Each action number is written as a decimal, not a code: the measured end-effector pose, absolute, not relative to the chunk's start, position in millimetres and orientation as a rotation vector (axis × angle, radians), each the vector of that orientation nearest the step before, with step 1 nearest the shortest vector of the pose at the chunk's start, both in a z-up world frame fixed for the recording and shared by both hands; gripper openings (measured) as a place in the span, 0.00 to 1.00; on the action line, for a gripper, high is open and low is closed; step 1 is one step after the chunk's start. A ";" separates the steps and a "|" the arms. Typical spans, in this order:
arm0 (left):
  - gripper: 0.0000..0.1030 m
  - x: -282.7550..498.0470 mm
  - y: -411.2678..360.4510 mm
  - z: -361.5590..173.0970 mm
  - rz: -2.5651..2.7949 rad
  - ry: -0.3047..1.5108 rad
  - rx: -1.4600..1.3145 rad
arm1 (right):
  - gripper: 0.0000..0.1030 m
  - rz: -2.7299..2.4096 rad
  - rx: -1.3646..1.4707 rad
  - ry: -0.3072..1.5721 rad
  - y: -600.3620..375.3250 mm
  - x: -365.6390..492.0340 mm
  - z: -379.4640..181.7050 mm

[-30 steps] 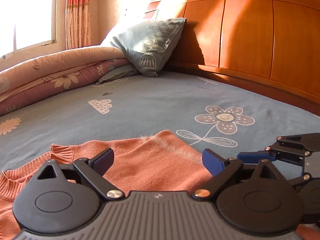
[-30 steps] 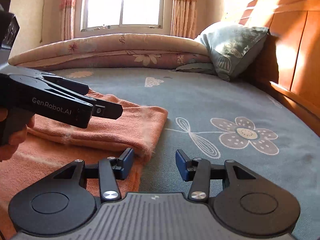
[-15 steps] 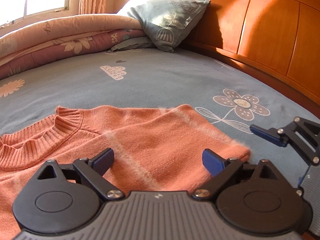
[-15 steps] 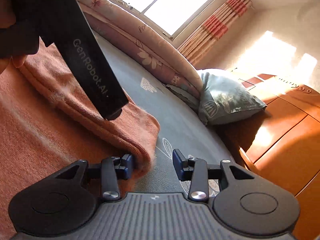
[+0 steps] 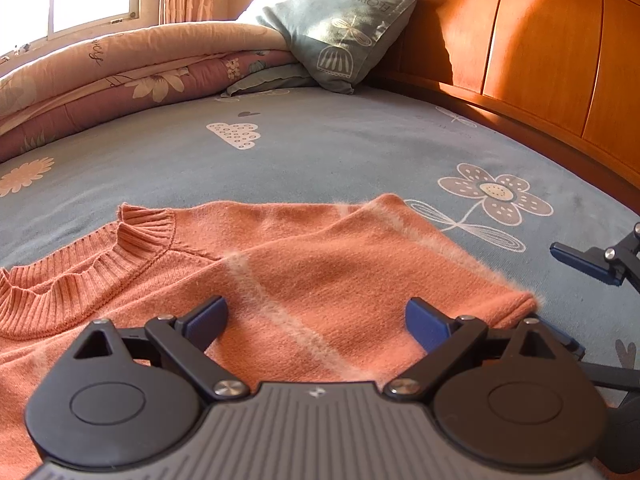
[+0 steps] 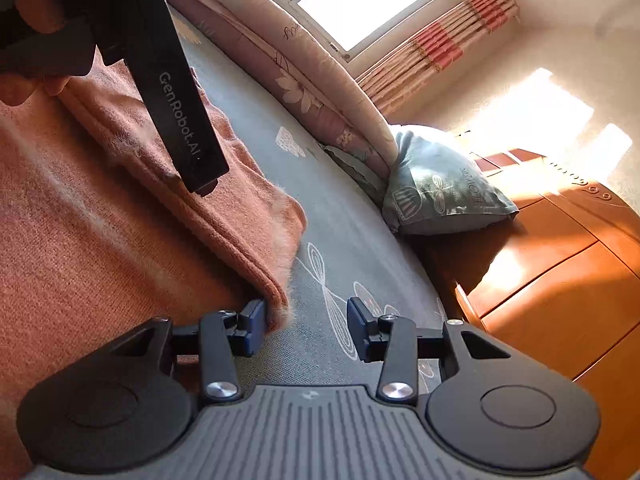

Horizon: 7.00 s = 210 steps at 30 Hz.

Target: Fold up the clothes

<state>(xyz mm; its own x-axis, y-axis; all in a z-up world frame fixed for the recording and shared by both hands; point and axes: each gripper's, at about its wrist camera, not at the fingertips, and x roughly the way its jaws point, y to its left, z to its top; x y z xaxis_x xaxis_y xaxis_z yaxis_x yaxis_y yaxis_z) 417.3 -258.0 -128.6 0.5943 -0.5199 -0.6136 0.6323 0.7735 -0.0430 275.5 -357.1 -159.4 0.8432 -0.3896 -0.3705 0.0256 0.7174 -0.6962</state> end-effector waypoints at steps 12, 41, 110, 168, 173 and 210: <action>0.93 418.6 -253.0 -115.2 -0.656 0.672 0.124 | 0.51 -0.140 0.002 0.520 -448.5 268.9 -115.7; 0.93 416.3 -256.6 -112.6 -0.716 0.733 0.147 | 0.61 0.013 0.142 0.609 -459.0 290.5 -137.5; 0.94 456.7 -116.8 -94.2 -0.755 0.896 -0.685 | 0.16 0.128 0.283 0.615 -451.1 308.8 -137.4; 0.93 475.1 -151.8 -100.0 -0.659 0.864 -0.415 | 0.22 0.144 0.283 0.609 -450.8 310.7 -137.5; 0.93 466.9 -116.6 -111.8 -0.610 0.918 -0.435 | 0.23 0.141 0.277 0.607 -449.1 309.4 -137.5; 0.91 450.4 -192.1 -119.5 -0.710 0.985 -0.534 | 0.23 0.152 0.302 0.609 -452.6 309.5 -137.9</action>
<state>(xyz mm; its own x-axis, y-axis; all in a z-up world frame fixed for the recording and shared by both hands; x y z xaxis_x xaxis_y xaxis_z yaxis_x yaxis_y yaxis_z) 450.4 -192.1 -119.5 0.3645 -0.7461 -0.5573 0.2931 0.6599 -0.6918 309.5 -452.6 -137.9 0.8109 0.2279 -0.5390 -0.0514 0.9452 0.3224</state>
